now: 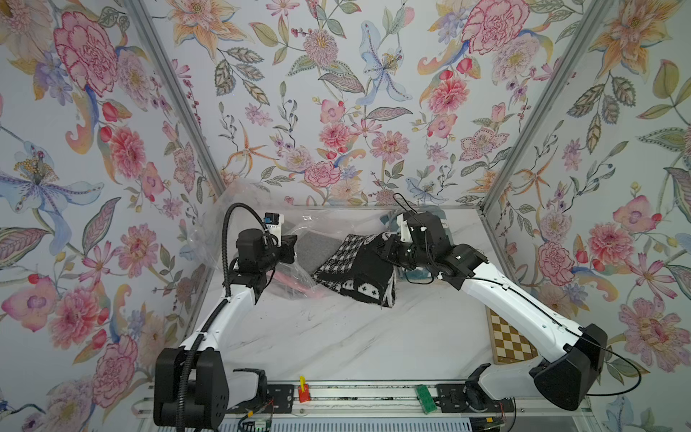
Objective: Take the blanket out of the vacuum bag
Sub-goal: Take out the blanket from the vacuum bag, then place the blanket at the center of the board.
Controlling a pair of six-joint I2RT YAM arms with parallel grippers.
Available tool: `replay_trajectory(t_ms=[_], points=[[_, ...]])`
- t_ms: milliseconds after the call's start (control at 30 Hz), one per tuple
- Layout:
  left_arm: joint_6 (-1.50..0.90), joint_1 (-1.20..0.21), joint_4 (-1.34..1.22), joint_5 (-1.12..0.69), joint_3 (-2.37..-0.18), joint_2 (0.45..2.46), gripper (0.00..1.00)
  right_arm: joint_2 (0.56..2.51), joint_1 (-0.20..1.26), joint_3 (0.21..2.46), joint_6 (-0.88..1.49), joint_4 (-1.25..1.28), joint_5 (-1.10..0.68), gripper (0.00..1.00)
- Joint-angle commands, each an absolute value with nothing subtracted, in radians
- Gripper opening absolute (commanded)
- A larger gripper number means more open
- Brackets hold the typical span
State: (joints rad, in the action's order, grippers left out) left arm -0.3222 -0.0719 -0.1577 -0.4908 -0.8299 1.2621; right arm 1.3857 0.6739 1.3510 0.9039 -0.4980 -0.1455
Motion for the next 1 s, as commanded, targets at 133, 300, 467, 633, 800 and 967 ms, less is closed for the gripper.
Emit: replay_trajectory(t_ms=[133,300,467,633,800,967], points=[[-0.331,-0.060,-0.193,-0.491,-0.827,1.241,0.03,1.311,0.618,1.413,0.940,-0.533,-0.132,0.00],[-0.331,-0.059,-0.192,-0.489,-0.828,1.245,0.03,1.296,0.604,1.456,0.953,-0.552,-0.144,0.00],[-0.331,-0.058,-0.192,-0.491,-0.828,1.247,0.04,1.298,0.597,1.513,0.958,-0.574,-0.131,0.00],[-0.330,-0.059,-0.191,-0.488,-0.825,1.247,0.04,1.328,0.578,1.593,0.965,-0.573,-0.124,0.00],[-0.330,-0.059,-0.190,-0.488,-0.825,1.245,0.04,1.402,0.537,1.706,0.962,-0.574,-0.163,0.00],[-0.327,-0.059,-0.190,-0.485,-0.825,1.244,0.04,1.491,0.505,1.811,0.966,-0.573,-0.129,0.00]])
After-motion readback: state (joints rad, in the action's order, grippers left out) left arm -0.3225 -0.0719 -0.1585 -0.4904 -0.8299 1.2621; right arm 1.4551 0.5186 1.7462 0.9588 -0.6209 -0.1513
